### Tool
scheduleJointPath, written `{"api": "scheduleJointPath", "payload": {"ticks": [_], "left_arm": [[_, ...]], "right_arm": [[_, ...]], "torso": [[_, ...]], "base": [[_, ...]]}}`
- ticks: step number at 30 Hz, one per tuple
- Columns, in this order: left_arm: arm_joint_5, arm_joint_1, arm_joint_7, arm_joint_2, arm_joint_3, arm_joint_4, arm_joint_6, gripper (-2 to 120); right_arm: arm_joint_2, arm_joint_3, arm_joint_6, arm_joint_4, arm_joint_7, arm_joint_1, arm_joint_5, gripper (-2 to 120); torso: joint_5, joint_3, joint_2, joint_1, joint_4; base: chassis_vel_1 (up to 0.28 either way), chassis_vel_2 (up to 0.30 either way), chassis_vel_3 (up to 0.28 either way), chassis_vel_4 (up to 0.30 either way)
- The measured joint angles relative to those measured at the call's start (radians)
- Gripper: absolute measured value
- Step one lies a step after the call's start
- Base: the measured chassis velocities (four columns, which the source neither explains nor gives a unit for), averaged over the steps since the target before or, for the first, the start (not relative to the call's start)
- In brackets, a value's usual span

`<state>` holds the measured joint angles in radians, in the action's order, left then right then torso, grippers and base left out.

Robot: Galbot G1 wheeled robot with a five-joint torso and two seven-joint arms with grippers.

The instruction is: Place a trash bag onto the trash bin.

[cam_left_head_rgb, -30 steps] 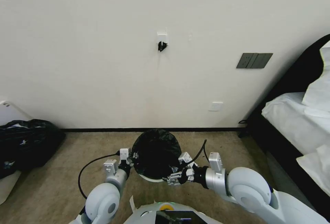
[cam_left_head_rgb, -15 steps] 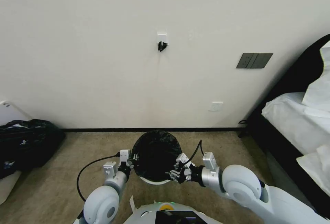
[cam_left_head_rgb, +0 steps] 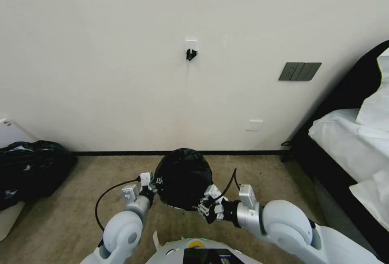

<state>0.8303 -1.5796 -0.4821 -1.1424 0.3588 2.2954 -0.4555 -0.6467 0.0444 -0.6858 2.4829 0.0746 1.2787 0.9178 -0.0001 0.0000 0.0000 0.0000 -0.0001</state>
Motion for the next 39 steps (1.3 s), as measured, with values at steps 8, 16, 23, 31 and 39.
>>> {"api": "scheduleJointPath", "payload": {"ticks": [8,16,23,31,39], "left_arm": [[0.114,0.018,-0.067,-0.024,0.016,0.012,-0.037,2],[0.238,0.012,-0.128,0.001,0.074,0.042,-0.079,2],[0.307,0.013,-0.163,0.006,0.100,0.057,-0.095,2],[0.348,0.002,-0.177,0.018,0.121,0.071,-0.104,2],[0.343,-0.017,-0.178,0.016,0.112,0.071,-0.109,2]], "right_arm": [[-0.039,-0.089,0.041,-0.030,0.070,0.054,-0.222,0],[-0.068,-0.123,0.153,-0.144,0.101,0.083,-0.435,0],[-0.111,-0.122,0.216,-0.271,0.104,0.102,-0.492,0],[-0.168,-0.112,0.261,-0.361,0.102,0.124,-0.497,0],[-0.202,-0.122,0.264,-0.382,0.095,0.132,-0.493,0]], "torso": [[0.0001,0.000,0.000,0.000,0.0000],[0.0002,0.000,0.000,0.000,0.0002],[0.0000,0.000,0.000,0.000,0.0000],[0.0000,0.000,0.000,0.000,0.0001],[0.0002,0.000,0.000,0.000,0.0000]], "base": [[0.000,0.000,0.000,0.000],[0.000,0.000,0.000,0.000],[0.000,0.000,0.000,0.000],[0.000,0.000,0.000,0.000],[0.000,0.000,0.000,0.000]]}}
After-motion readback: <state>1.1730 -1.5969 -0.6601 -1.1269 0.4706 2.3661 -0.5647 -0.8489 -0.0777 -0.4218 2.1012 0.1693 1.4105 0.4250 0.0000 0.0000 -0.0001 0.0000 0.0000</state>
